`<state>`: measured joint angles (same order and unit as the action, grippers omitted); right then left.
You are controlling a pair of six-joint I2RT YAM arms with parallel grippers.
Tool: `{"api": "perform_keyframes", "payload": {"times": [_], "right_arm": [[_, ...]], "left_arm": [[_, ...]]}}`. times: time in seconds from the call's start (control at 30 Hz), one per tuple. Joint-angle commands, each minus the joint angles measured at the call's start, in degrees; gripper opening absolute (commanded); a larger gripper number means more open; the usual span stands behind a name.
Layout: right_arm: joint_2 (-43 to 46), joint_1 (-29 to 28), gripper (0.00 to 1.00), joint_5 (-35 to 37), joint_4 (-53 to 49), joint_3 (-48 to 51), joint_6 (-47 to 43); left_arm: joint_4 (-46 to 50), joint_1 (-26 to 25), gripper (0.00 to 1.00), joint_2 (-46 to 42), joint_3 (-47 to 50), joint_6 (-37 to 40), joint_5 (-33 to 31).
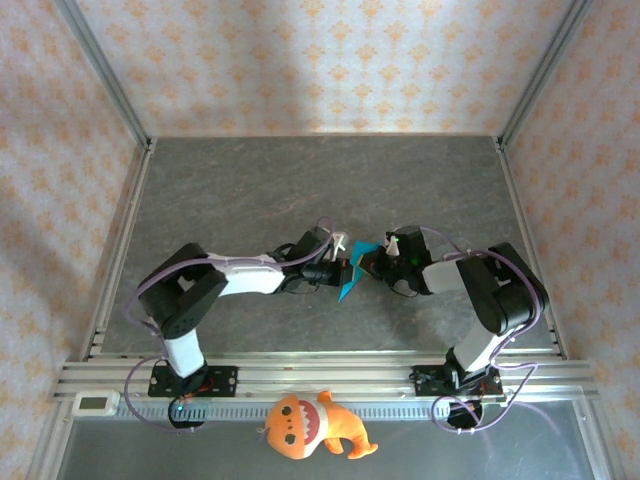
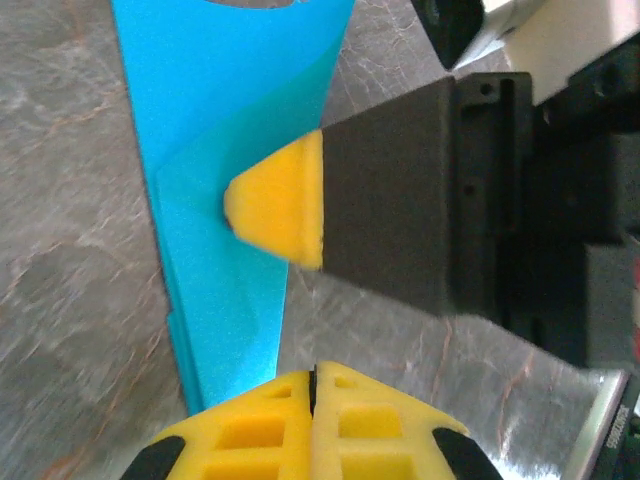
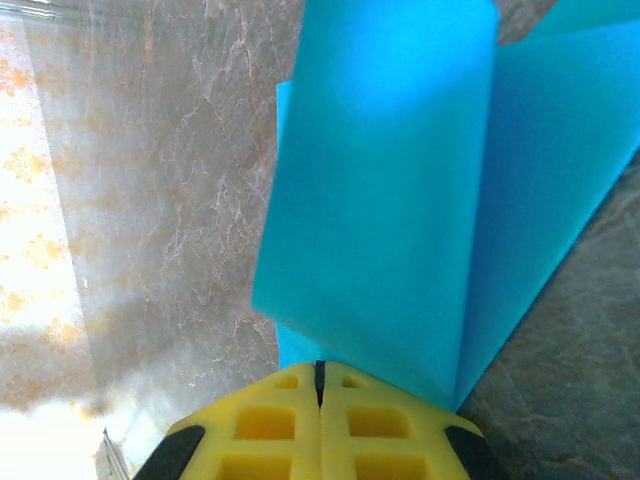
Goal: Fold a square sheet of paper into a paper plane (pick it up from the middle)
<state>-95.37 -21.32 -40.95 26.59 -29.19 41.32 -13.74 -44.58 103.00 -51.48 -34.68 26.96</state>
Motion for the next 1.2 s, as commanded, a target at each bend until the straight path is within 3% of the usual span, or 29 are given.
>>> {"api": "perform_keyframes", "payload": {"times": [0.0,0.33,0.5,0.6,0.7,0.97,1.17], "right_arm": [[-2.2,0.3,0.05,4.0,-3.6,1.8,-0.2],[4.1,0.3,0.1,1.1,-3.7,-0.3,0.9],[12.1,0.4,0.12,8.4,-10.5,-1.2,-1.3],[13.8,0.2,0.12,5.3,-8.4,0.2,-2.0],[13.4,-1.9,0.08,2.5,-6.6,0.8,-2.4],[6.9,-8.8,0.05,3.7,-7.5,-3.1,-4.4],[1.1,-7.9,0.04,7.4,-10.0,-5.3,-5.0]], "left_arm": [[-1.4,-0.1,0.04,3.8,-3.1,-0.7,-0.2],[5.8,-1.2,0.0,6.2,1.2,1.5,-7.2],[4.3,-1.2,0.0,3.8,9.8,1.3,-6.4],[3.6,-1.2,0.0,1.2,13.1,1.3,-5.8],[3.5,-1.2,0.0,-0.2,13.9,1.4,-5.6],[3.2,-1.3,0.0,-1.3,13.4,0.8,-6.7],[3.9,-1.2,0.0,0.2,13.5,1.5,-6.9]]}}
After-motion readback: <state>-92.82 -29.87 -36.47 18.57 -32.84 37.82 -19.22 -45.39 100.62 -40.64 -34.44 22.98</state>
